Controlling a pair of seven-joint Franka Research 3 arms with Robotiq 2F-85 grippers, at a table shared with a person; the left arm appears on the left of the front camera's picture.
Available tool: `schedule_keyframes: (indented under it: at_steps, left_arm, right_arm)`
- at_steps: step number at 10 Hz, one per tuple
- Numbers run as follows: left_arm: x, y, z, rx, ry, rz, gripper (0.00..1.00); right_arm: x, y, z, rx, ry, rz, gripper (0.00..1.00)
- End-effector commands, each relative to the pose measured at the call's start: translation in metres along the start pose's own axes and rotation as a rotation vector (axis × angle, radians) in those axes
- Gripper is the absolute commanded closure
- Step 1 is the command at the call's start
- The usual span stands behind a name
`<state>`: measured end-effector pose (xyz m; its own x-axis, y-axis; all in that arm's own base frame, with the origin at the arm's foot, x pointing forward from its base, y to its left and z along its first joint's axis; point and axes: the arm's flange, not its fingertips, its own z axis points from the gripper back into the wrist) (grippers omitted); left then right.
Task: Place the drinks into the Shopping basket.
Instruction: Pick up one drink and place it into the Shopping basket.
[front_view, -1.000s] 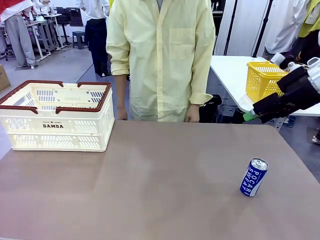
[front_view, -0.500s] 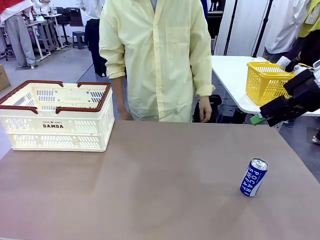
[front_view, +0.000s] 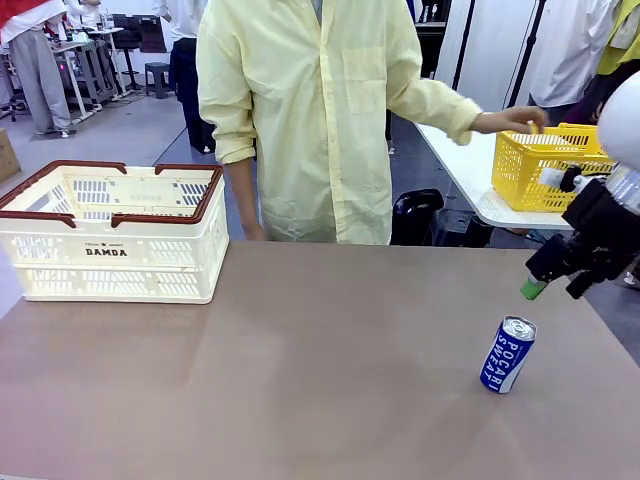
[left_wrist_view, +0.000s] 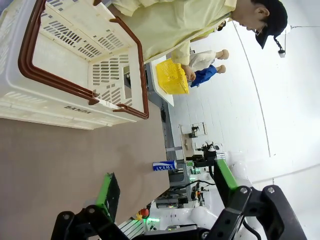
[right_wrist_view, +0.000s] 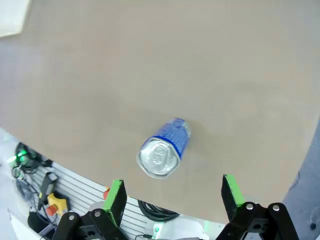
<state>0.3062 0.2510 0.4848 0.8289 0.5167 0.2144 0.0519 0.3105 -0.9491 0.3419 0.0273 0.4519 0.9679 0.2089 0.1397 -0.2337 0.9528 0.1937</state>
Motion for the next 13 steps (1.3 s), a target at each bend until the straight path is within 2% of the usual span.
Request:
schedule_keyframes:
  at_steps: [1, 2, 4, 9, 13]
  left_arm:
    - [0.0, -0.002, 0.002, -0.009, 0.004, 0.005, 0.0]
    - [0.0, -0.002, 0.002, -0.009, 0.004, 0.005, 0.0]
    - [0.0, -0.002, 0.002, -0.009, 0.004, 0.005, 0.0]
    - [0.0, -0.002, 0.002, -0.009, 0.004, 0.005, 0.0]
    - [0.0, -0.002, 0.002, -0.009, 0.004, 0.005, 0.0]
  right_arm:
    - [-0.018, 0.011, -0.017, -0.098, 0.009, -0.066, 0.0]
    - [0.0, 0.0, 0.0, 0.0, 0.0, 0.0, 0.0]
    - [0.002, 0.006, -0.005, -0.048, 0.016, -0.023, 0.0]
    - [0.0, 0.018, -0.074, -0.097, 0.058, -0.053, 0.0]
    - [-0.007, 0.026, -0.117, -0.133, 0.136, -0.073, 0.0]
